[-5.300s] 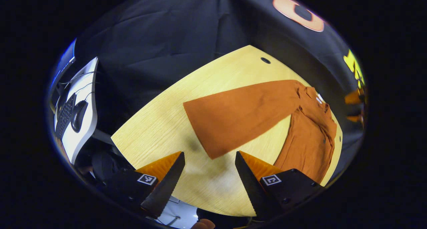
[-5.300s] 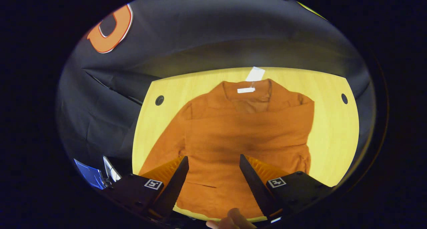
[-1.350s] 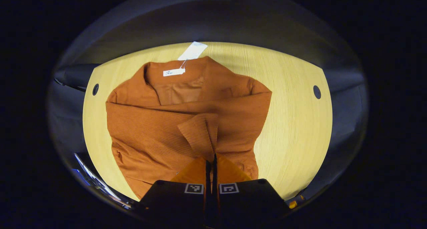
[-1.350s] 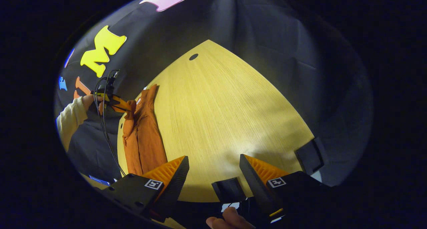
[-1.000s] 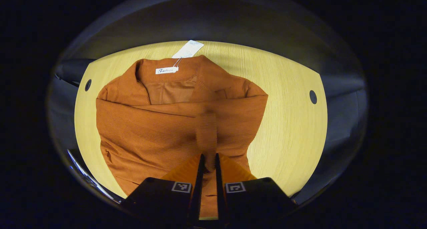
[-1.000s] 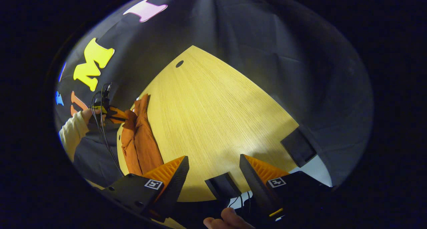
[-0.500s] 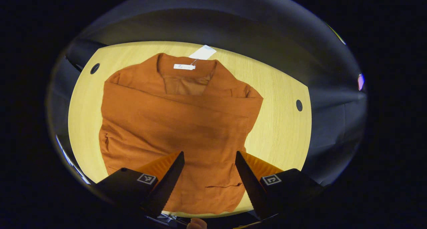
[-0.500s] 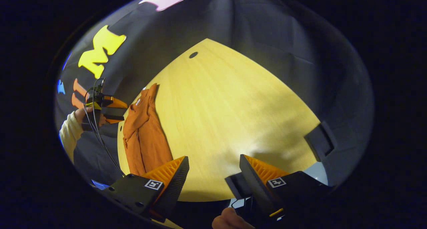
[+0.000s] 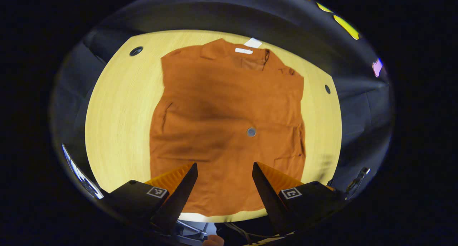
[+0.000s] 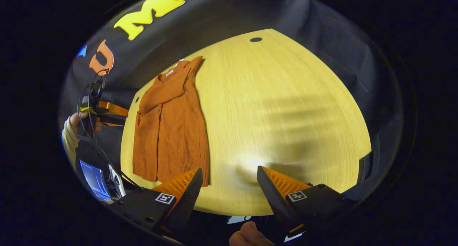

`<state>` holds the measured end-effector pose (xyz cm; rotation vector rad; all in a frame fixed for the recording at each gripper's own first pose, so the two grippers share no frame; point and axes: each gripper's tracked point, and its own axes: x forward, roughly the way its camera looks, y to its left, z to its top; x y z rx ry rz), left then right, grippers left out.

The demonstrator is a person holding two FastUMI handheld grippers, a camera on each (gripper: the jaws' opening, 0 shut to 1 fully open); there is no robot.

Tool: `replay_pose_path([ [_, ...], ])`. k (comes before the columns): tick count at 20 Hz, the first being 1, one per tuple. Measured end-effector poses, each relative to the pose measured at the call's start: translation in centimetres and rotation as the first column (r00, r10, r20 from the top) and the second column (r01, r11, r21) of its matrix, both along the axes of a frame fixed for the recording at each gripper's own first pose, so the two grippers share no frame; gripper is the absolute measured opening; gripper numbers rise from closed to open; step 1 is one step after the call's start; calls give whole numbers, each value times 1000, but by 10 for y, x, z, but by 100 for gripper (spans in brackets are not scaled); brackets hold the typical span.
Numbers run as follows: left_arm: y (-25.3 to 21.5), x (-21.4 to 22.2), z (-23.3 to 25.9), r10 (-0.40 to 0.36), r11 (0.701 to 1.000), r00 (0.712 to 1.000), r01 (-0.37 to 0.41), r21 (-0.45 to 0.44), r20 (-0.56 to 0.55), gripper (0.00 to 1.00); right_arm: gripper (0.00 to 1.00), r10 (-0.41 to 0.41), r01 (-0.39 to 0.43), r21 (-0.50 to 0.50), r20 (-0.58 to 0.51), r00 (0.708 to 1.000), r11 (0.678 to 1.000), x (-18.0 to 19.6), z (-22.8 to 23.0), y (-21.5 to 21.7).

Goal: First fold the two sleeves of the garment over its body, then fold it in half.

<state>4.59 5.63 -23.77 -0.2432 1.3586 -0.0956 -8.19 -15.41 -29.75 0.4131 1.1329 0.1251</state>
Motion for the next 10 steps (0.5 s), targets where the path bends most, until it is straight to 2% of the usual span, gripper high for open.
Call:
replay_pose_path([
  [2,21,-29,-3,44,999,999,-44,-17,-7,99,94,48,-48,-39,-9,999,998,4,-6,6],
  [3,31,-43,-6,69,997,998,-70,-29,-12,99,97,69,-69,-49,-16,998,996,6,-7,9],
  [5,51,-69,-12,117,992,993,-118,-46,-29,99,97,98,-100,-65,-41,994,993,8,-15,16],
  [7,69,-95,-20,157,984,986,-161,-75,-52,99,97,133,-135,-28,-76,988,990,3,-21,27],
  [8,89,-110,-43,190,975,979,-197,-99,-75,99,97,142,-143,-3,-98,985,990,0,-24,32],
  [10,91,-124,-43,239,951,966,-254,-176,-101,100,97,140,-136,40,-131,981,990,-2,-29,38],
])
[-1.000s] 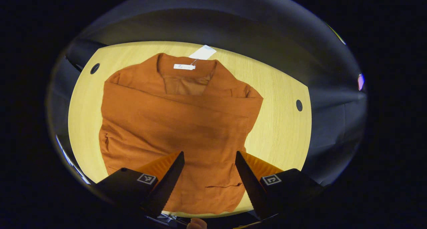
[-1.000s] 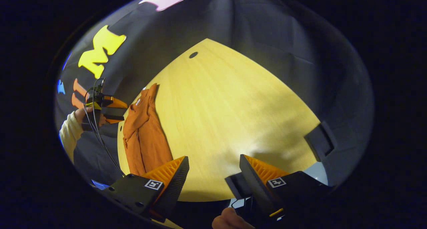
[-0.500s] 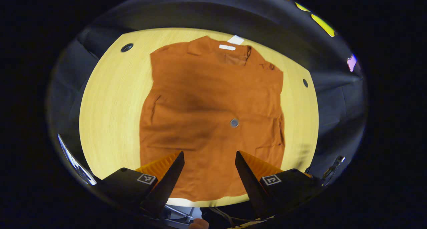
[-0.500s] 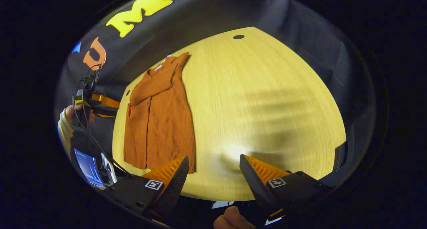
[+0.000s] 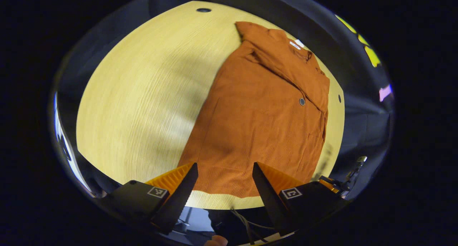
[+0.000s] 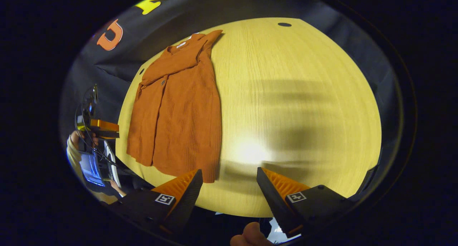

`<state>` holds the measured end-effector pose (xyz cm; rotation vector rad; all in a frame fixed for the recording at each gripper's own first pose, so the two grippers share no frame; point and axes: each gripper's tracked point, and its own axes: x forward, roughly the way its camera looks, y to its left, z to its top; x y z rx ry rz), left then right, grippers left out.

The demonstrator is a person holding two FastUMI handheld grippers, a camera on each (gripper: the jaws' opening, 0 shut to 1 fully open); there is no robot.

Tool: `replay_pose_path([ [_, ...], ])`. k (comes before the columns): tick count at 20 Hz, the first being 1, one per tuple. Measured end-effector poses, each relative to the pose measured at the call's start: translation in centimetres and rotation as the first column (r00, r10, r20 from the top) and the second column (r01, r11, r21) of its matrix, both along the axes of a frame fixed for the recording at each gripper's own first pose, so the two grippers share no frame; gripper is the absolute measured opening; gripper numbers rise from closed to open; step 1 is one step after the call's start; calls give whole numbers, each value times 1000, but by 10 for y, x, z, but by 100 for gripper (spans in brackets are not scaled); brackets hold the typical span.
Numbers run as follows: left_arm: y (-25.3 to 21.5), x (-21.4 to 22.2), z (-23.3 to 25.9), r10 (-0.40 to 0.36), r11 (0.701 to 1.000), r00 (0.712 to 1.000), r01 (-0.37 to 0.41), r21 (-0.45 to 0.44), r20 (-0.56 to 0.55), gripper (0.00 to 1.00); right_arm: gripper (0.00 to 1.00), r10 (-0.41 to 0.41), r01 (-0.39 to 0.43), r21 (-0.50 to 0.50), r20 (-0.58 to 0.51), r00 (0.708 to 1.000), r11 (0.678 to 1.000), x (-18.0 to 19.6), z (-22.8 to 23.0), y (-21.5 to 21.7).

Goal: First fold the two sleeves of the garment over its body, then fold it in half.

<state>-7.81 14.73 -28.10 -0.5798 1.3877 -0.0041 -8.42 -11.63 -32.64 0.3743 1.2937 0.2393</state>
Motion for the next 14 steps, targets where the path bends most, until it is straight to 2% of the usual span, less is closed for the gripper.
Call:
replay_pose_path([
  [2,18,-16,-11,30,999,1000,-30,-28,-10,99,97,-13,13,6,-27,1000,1000,0,-6,-2],
  [3,25,-20,-12,31,999,999,-32,-31,-8,99,94,-18,19,6,-35,999,1000,1,-8,-2],
  [4,31,-26,-14,29,998,1000,-29,-46,-1,99,97,-14,14,13,-43,999,1000,0,-9,0],
  [5,31,-32,-14,19,997,1000,-20,-73,-8,99,94,0,1,25,-52,999,1000,-1,-10,4],
  [6,31,-39,-17,5,996,1000,-8,-91,-26,99,97,15,-13,27,-62,998,1000,-2,-13,5],
  [8,34,-49,-24,-48,995,998,44,-92,-48,99,97,47,-44,45,-75,996,998,-1,-17,10],
  [10,44,-53,-35,-125,990,992,123,-67,-25,99,97,67,-58,87,-100,993,995,2,-21,18],
  [14,44,-63,-36,-195,973,980,188,-137,-44,98,96,107,-91,125,-127,986,988,10,-20,28],
])
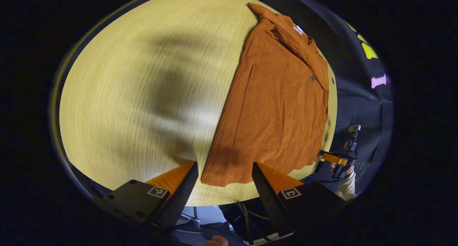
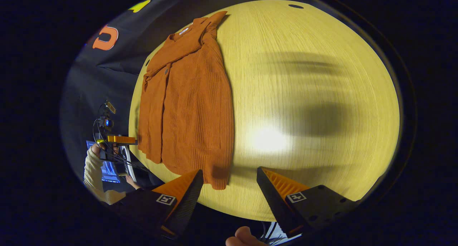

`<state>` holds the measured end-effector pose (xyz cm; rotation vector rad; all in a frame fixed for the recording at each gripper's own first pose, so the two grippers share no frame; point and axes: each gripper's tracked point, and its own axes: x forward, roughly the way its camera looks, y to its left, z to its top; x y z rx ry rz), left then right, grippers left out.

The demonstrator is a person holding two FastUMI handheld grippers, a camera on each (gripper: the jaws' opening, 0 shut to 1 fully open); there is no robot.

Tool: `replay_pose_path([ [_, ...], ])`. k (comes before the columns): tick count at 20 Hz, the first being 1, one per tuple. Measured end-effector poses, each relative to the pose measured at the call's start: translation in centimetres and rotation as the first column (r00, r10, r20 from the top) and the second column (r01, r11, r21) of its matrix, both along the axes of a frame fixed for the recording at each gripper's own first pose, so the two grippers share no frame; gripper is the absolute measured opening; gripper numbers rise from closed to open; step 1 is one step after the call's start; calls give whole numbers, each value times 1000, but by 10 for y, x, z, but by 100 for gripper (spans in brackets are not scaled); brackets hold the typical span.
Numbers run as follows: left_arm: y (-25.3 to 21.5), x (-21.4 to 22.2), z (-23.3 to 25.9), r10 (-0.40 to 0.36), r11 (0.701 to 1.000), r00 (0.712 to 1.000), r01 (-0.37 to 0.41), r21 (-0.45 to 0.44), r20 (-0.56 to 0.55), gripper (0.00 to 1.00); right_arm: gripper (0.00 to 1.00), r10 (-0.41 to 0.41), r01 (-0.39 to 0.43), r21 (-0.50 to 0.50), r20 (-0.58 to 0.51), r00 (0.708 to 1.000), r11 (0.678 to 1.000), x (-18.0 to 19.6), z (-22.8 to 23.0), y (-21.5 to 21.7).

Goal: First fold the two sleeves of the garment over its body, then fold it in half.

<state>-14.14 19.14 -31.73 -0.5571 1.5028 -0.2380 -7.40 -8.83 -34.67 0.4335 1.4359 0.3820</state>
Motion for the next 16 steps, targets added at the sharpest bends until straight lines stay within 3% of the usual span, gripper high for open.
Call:
replay_pose_path([
  [3,-5,-6,7,-47,996,999,48,-80,22,95,93,-17,19,45,-30,999,999,3,1,11],
  [7,-7,-11,9,-48,986,999,51,-157,24,93,93,-70,81,137,-81,994,987,5,4,39],
  [10,-5,-8,0,-45,993,999,46,-107,16,90,92,-52,63,160,-76,996,985,4,6,55],
  [13,-13,-10,1,-97,994,994,100,-51,45,85,91,-17,30,168,-74,997,985,4,5,69],
  [14,-14,-11,-1,-111,993,993,113,-31,50,90,90,-14,29,178,-86,996,984,3,4,74],
  [16,-16,-12,-2,-123,992,991,122,6,46,85,88,-16,34,184,-96,995,982,3,0,79],
])
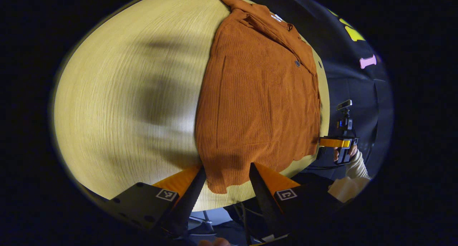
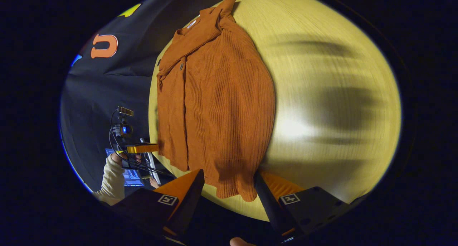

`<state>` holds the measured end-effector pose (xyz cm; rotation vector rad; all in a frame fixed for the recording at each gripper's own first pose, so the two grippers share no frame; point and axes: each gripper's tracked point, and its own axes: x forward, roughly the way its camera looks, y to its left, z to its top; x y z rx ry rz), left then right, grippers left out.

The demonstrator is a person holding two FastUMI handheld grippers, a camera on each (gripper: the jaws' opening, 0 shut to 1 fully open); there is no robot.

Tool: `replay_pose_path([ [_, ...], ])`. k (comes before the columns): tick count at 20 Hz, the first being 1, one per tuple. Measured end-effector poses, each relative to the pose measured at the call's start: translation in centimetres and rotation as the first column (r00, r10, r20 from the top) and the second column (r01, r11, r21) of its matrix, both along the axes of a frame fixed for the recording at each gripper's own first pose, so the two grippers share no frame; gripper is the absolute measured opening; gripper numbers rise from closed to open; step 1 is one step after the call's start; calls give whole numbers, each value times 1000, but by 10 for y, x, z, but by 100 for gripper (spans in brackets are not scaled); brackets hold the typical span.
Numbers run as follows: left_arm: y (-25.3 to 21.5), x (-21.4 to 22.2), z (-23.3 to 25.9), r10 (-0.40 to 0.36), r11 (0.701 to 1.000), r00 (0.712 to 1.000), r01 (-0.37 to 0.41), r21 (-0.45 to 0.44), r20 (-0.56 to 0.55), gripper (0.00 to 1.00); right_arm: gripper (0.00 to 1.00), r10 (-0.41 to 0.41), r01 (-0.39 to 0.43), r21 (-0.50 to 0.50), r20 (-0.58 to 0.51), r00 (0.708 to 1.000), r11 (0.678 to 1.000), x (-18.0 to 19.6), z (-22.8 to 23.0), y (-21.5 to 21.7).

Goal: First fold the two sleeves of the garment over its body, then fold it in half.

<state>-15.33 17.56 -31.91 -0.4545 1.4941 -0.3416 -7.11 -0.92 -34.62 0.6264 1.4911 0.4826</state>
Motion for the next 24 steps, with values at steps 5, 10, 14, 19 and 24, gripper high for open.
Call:
replay_pose_path([
  [5,1,-4,0,-21,994,1000,20,106,7,84,58,-5,5,-18,27,1000,1000,1,-10,0],
  [10,32,-4,-5,-38,970,999,37,241,-1,53,24,-31,32,-28,24,999,999,2,-16,-6],
  [14,35,1,-5,8,968,1000,-14,252,27,15,19,-37,38,-46,28,999,998,0,-18,-7],
  [19,32,9,0,4,959,997,-25,281,73,5,8,-44,46,-96,30,999,994,1,-16,-7],
  [24,27,17,12,-49,945,991,7,326,121,3,7,-52,59,-153,49,997,987,2,-12,-9],
])
